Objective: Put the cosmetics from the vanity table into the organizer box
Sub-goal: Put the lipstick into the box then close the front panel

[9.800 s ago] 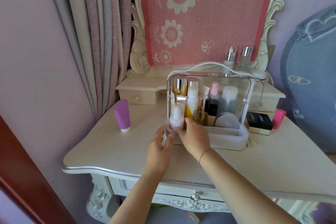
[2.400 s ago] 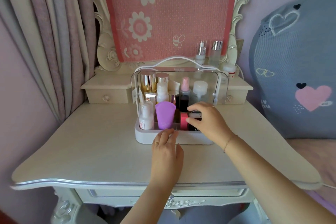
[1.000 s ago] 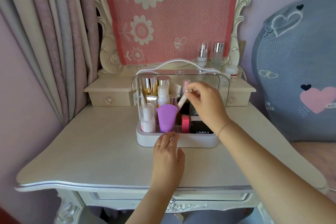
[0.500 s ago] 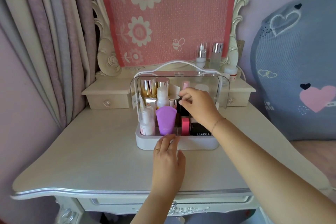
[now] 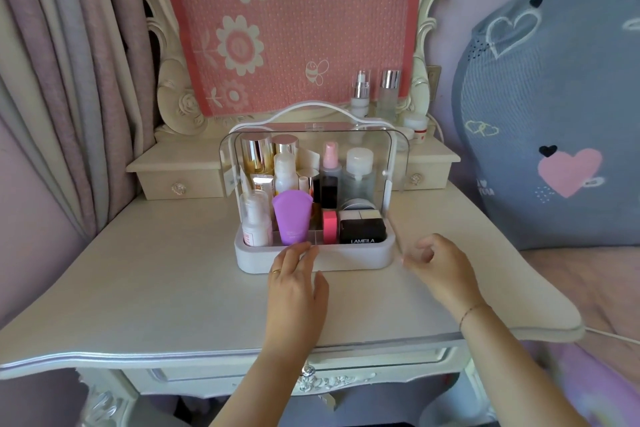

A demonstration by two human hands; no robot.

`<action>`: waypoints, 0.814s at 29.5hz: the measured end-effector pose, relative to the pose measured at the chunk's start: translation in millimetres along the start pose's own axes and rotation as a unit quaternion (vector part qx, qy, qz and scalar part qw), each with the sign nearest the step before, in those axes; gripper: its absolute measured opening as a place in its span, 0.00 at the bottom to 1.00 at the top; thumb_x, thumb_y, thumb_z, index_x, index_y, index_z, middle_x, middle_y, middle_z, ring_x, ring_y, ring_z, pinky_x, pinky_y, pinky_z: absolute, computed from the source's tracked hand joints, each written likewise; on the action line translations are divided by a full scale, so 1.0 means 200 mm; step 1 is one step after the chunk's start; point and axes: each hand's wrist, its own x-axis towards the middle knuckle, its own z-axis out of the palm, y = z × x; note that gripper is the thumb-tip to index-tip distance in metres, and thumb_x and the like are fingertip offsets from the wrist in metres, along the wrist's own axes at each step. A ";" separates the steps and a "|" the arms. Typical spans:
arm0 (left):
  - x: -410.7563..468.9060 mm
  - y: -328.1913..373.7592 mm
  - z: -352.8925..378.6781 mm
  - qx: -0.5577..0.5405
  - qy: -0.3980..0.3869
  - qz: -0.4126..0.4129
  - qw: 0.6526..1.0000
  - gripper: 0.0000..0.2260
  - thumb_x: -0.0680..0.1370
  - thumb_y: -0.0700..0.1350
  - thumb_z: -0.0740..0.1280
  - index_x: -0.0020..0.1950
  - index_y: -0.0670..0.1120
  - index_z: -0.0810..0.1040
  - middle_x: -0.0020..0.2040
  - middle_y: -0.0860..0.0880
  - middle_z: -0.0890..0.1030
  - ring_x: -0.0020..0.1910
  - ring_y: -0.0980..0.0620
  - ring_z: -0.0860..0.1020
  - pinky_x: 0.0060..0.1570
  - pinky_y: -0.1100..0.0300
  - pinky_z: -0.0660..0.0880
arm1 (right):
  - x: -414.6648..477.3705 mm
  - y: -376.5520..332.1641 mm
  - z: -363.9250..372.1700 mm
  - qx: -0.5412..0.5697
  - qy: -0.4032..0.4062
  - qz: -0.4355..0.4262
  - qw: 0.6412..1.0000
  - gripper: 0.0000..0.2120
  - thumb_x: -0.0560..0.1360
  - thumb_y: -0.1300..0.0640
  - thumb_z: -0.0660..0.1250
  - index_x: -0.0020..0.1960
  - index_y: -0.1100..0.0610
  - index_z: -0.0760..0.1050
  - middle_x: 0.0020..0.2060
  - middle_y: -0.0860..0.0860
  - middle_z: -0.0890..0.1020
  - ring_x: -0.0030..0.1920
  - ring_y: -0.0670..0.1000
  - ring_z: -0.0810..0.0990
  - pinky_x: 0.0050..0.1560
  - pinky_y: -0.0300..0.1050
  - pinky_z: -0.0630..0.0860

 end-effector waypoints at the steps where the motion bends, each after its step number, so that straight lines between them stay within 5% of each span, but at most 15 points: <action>1: 0.00 0.00 0.00 -0.001 -0.001 0.000 1.000 0.18 0.68 0.31 0.67 0.57 0.39 0.78 0.56 0.43 0.78 0.56 0.42 0.74 0.59 0.52 0.69 | 0.01 0.00 0.02 -0.020 0.001 0.001 1.000 0.16 0.68 0.49 0.73 0.51 0.54 0.76 0.41 0.48 0.77 0.44 0.52 0.76 0.42 0.43 0.69; 5: 0.00 0.01 0.00 -0.007 -0.004 -0.003 1.000 0.18 0.69 0.31 0.66 0.58 0.39 0.77 0.57 0.43 0.78 0.57 0.42 0.73 0.59 0.53 0.70 | 0.07 -0.03 0.06 -0.056 0.020 0.018 0.998 0.18 0.69 0.45 0.71 0.53 0.55 0.77 0.48 0.51 0.78 0.50 0.55 0.78 0.50 0.48 0.75; 11: 0.00 0.01 -0.01 -0.005 -0.004 -0.003 1.000 0.18 0.69 0.31 0.66 0.58 0.39 0.77 0.57 0.43 0.78 0.57 0.42 0.73 0.58 0.53 0.70 | 0.06 -0.04 0.06 -0.090 0.061 0.023 0.994 0.09 0.73 0.51 0.67 0.40 0.57 0.78 0.40 0.54 0.81 0.40 0.56 0.79 0.40 0.47 0.76; 17: -0.01 0.01 0.00 -0.007 -0.001 0.000 1.000 0.17 0.69 0.31 0.67 0.58 0.38 0.77 0.57 0.42 0.78 0.57 0.42 0.73 0.58 0.51 0.71 | -0.07 -0.08 -0.07 0.110 0.211 -0.060 0.969 0.02 0.72 0.60 0.70 0.44 0.58 0.80 0.33 0.48 0.79 0.36 0.48 0.77 0.38 0.37 0.69; 19: -0.01 0.00 0.00 -0.008 -0.001 0.001 1.000 0.17 0.69 0.31 0.66 0.58 0.38 0.77 0.57 0.42 0.78 0.57 0.42 0.73 0.58 0.51 0.71 | -0.10 -0.18 -0.12 0.169 0.203 -0.123 0.957 0.02 0.72 0.59 0.71 0.45 0.56 0.80 0.34 0.46 0.79 0.36 0.41 0.77 0.38 0.27 0.70; 24: -0.01 0.01 0.00 -0.010 -0.003 -0.004 1.000 0.17 0.70 0.32 0.66 0.59 0.39 0.77 0.57 0.42 0.78 0.58 0.42 0.73 0.59 0.51 0.71 | -0.08 -0.46 -0.16 0.272 0.089 -0.194 0.938 0.03 0.73 0.59 0.70 0.46 0.55 0.82 0.37 0.46 0.83 0.36 0.40 0.78 0.40 0.27 0.72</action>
